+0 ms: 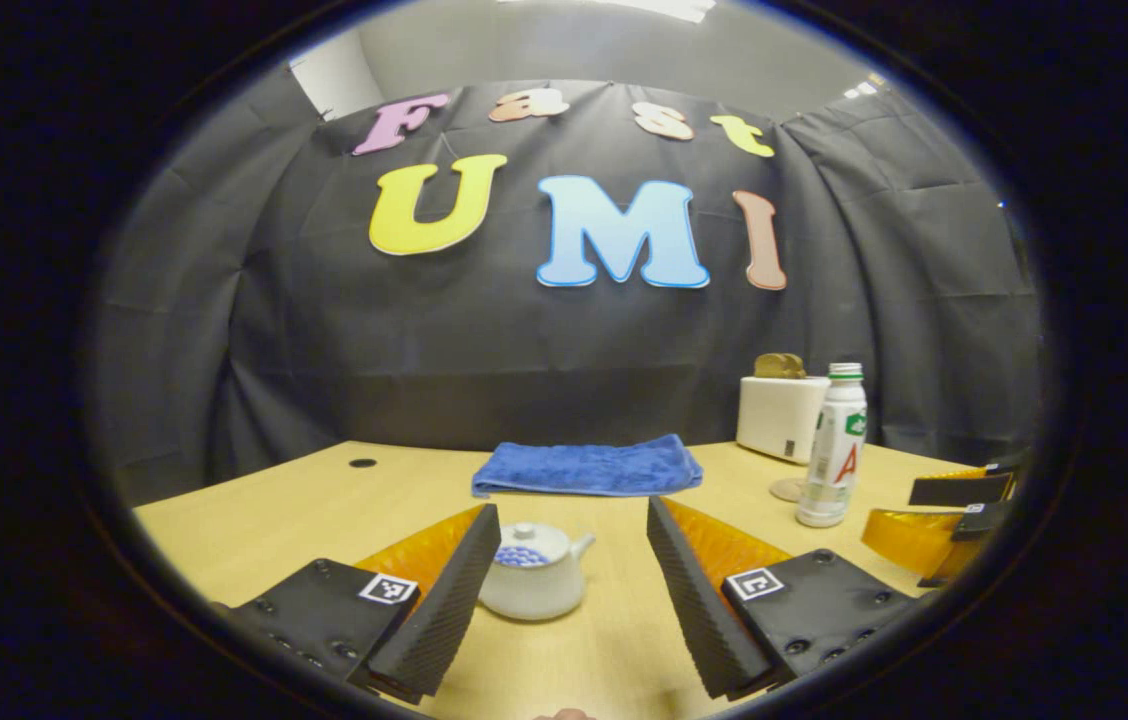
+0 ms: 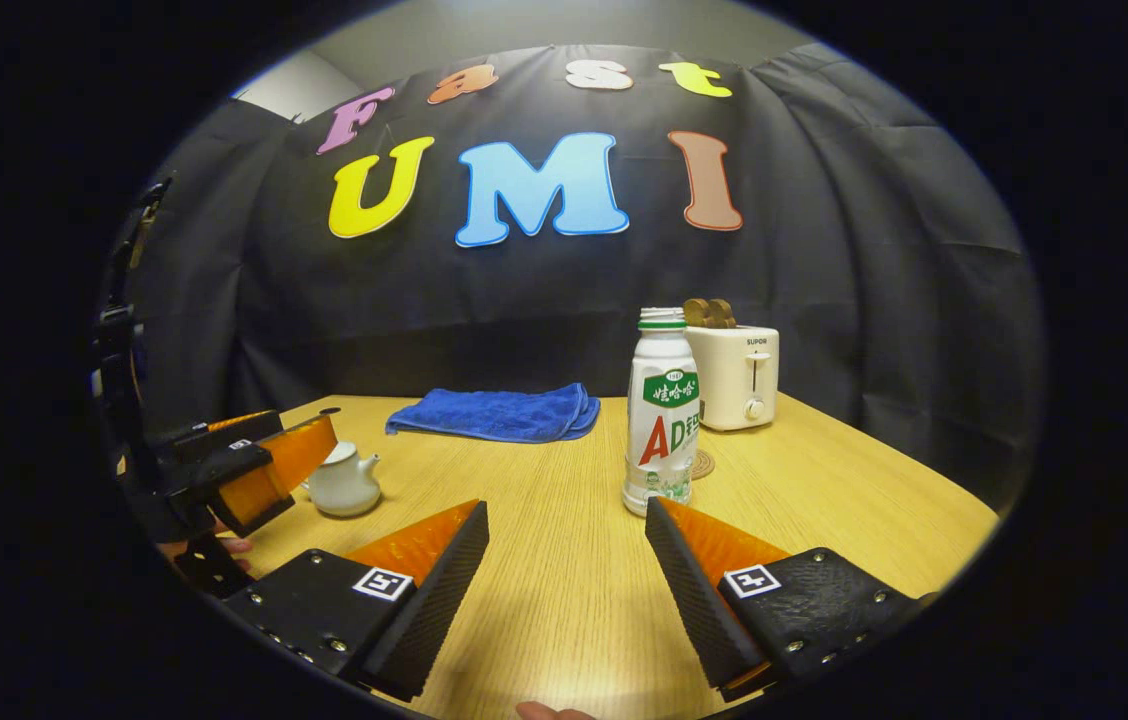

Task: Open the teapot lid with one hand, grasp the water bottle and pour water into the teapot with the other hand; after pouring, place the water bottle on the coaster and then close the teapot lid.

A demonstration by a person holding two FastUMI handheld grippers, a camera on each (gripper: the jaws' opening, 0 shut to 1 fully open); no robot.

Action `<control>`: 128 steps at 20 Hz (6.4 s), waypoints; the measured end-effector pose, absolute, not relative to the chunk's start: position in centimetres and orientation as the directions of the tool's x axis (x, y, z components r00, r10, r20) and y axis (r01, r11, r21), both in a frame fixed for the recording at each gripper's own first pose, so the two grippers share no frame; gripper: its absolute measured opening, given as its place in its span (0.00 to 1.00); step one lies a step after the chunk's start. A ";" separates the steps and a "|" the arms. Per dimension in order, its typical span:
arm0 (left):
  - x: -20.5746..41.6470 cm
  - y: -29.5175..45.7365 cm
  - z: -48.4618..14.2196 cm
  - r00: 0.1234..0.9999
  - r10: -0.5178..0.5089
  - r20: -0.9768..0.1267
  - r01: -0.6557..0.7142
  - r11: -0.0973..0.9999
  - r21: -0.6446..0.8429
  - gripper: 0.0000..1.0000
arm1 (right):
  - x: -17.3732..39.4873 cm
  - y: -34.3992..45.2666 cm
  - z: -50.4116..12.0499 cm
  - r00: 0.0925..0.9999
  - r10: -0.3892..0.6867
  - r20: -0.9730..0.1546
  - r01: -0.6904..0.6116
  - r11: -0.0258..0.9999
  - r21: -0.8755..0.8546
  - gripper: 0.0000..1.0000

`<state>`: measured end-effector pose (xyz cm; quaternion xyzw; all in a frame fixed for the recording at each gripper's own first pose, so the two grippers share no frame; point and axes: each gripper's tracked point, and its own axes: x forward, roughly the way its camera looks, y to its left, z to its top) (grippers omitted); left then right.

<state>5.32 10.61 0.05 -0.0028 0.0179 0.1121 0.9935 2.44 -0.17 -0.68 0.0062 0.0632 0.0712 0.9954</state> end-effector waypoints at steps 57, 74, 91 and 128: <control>6.5 10.7 5.0 0.991 0.089 0.096 -0.088 0.996 -0.014 0.16 | 18.2 -8.0 -1.1 0.988 -0.024 -0.150 0.025 1.000 0.002 0.74; -9.6 5.0 4.4 0.992 -0.086 0.090 0.086 0.996 0.005 0.16 | 12.6 1.0 0.8 0.972 0.141 -0.190 -0.208 0.889 -0.408 0.74; -11.4 4.7 3.8 0.986 -0.142 0.083 0.142 0.990 0.005 0.16 | 14.1 10.1 0.0 0.965 0.169 -0.202 -0.258 0.461 -0.849 0.72; -11.0 4.9 2.5 0.993 -0.107 0.040 0.101 0.988 0.116 0.15 | 15.5 14.5 3.9 0.965 0.262 0.002 0.074 -0.268 -0.961 0.71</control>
